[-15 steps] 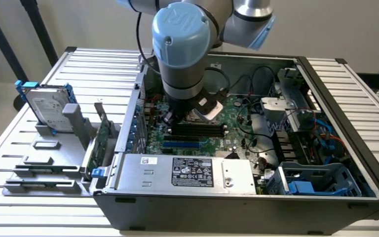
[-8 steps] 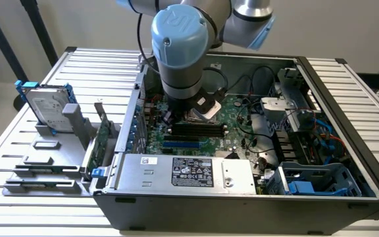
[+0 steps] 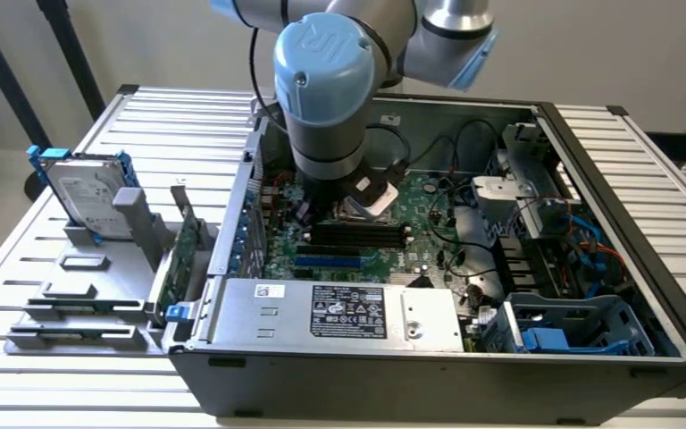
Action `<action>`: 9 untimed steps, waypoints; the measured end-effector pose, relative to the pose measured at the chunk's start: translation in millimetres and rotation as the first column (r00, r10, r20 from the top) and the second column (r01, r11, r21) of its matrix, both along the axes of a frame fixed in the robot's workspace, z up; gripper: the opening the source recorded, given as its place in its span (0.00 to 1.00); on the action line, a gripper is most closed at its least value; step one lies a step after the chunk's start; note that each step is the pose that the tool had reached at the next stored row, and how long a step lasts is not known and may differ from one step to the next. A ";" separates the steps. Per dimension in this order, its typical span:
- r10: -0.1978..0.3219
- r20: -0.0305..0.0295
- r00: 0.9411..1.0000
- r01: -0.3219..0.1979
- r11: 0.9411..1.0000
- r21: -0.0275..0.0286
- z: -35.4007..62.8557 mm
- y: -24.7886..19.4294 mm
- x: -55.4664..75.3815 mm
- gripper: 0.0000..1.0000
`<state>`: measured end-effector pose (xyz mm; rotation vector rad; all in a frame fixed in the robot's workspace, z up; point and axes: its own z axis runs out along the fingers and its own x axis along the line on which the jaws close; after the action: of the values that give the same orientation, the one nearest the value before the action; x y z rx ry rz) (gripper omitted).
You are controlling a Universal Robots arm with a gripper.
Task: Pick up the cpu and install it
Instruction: 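Install the second cpu locking lever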
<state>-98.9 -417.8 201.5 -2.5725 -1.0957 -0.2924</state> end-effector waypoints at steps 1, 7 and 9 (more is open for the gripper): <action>0.001 0.000 1.000 -0.001 1.000 0.000 -0.8 0.1 -0.1 0.11; 0.005 0.000 1.000 -0.005 1.000 0.000 -6.1 0.4 -0.3 0.11; 0.006 0.000 1.000 -0.006 1.000 0.000 -7.9 0.6 -0.2 0.11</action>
<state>-99.2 -417.3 193.7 -2.5686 -1.1036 -0.2908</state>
